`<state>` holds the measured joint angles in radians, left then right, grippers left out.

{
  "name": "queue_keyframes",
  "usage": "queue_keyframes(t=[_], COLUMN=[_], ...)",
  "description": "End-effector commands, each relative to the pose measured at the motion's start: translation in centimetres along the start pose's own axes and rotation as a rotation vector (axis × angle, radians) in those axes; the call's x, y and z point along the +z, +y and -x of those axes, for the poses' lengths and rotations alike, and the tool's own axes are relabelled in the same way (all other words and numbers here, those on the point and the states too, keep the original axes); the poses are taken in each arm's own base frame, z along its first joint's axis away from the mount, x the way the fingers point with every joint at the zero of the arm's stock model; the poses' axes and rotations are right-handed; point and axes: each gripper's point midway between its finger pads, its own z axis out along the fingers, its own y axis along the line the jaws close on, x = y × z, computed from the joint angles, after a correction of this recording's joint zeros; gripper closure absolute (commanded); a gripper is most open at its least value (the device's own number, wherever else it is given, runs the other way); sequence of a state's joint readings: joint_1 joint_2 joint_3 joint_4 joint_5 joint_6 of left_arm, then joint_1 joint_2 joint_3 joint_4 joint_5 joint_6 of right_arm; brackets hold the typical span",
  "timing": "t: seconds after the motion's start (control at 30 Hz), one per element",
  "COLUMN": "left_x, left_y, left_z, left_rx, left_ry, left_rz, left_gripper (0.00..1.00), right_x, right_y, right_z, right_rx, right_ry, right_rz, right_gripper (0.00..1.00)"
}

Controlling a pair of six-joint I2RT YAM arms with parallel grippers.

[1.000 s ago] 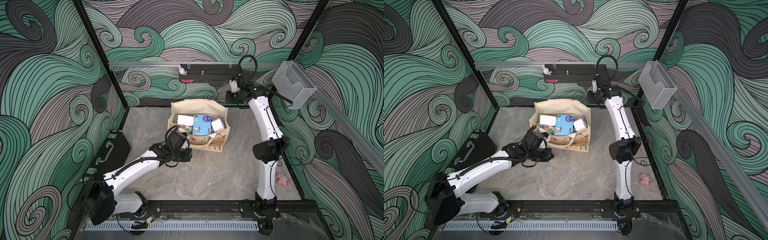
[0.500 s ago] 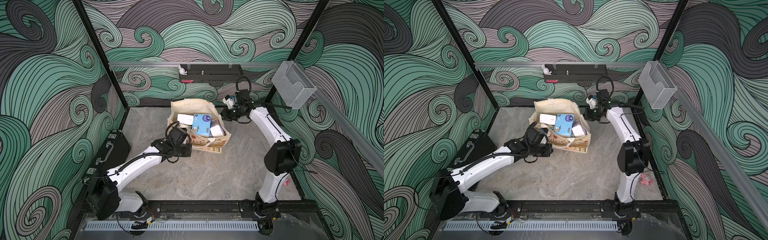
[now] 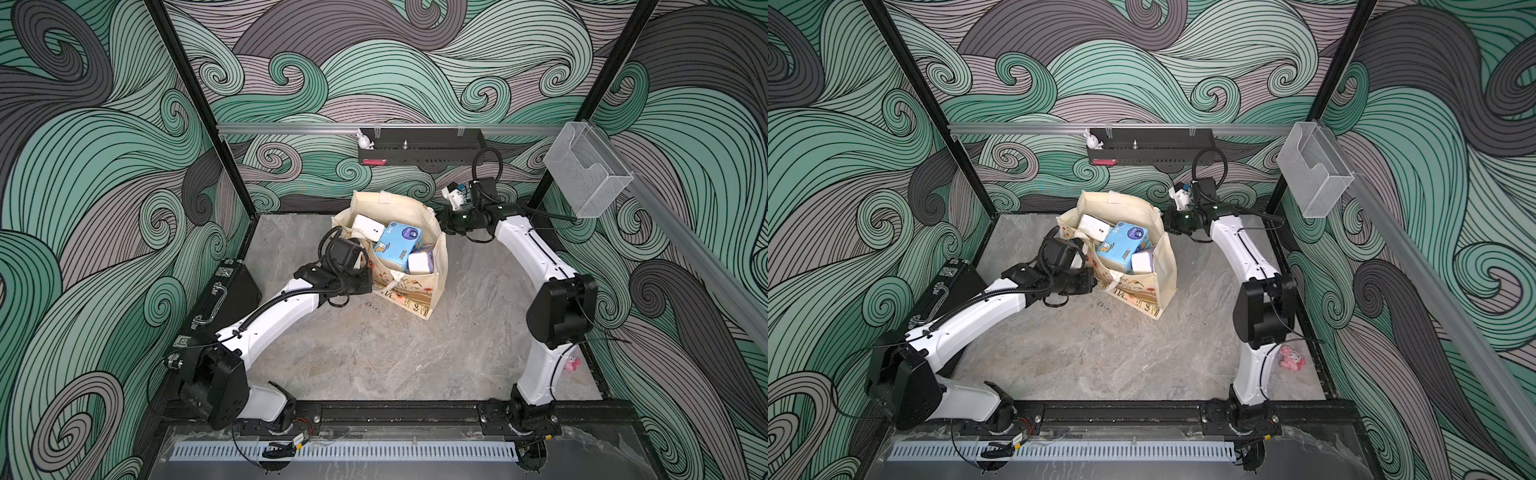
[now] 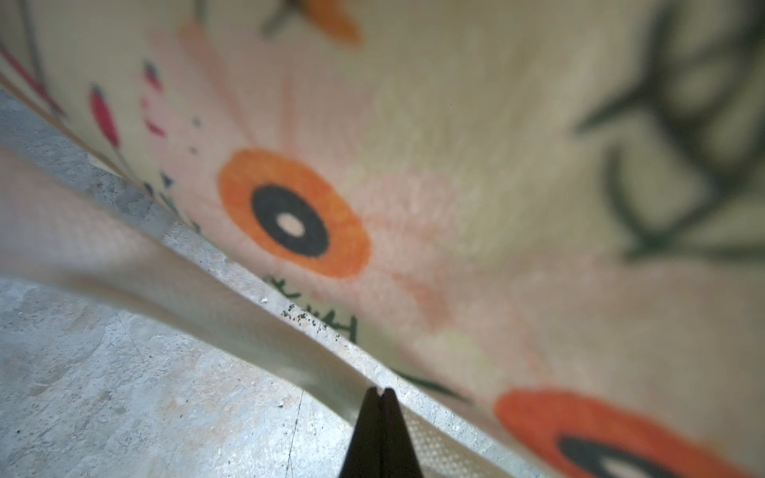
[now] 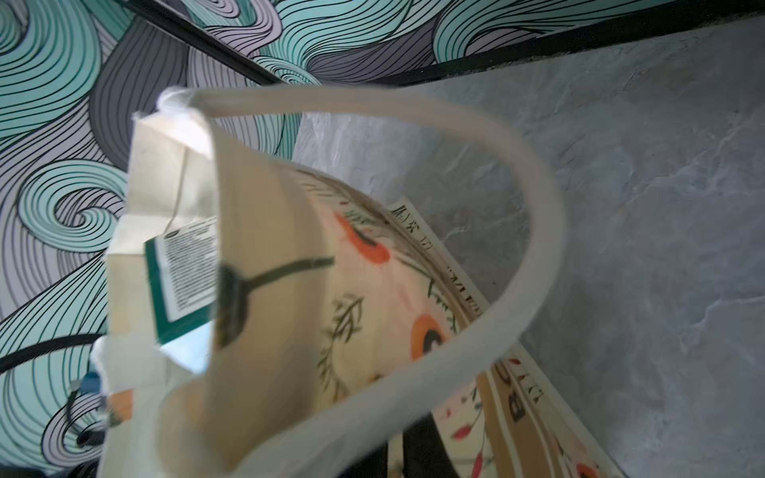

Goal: Put tissues into the canvas bag
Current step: Adjust the canvas bag at the center of the board.

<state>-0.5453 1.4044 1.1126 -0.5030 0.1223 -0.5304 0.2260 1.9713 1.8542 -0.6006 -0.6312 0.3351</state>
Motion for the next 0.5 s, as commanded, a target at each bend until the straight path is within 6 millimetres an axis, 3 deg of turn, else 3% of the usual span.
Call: queue_keyframes(t=[0.0,0.07,0.1,0.2,0.3,0.47], left_x=[-0.4,-0.4,0.6,1.0,1.8,2.0], left_y=[-1.0,-1.0,-0.6,-0.5,-0.4,-1.4], left_z=[1.0,1.0,0.6,0.9,1.8,4.8], left_rx=[0.003,-0.002,-0.007,-0.004,0.003,0.033], left_ry=[-0.005,-0.003,0.022,0.023,0.009,0.002], left_rz=[-0.048,-0.050,-0.035,-0.032,-0.031,-0.066], left_gripper=[1.00,1.00,1.00,1.00,1.00,1.00], right_x=[2.9,4.5,5.3,6.8,7.3,7.0], right_y=[-1.7,-1.1,-0.4,3.1,6.0,8.6], right_z=[2.4,2.7,2.6,1.1,-1.1,-3.6], right_rx=[-0.007,-0.004,-0.011,-0.046,-0.063,-0.070], right_ry=[-0.042,-0.013,0.002,0.071,0.125,0.128], right_rz=[-0.012,0.057,0.095,0.263,0.378,0.409], right_gripper=[0.89,0.89,0.89,0.88,0.88,0.88])
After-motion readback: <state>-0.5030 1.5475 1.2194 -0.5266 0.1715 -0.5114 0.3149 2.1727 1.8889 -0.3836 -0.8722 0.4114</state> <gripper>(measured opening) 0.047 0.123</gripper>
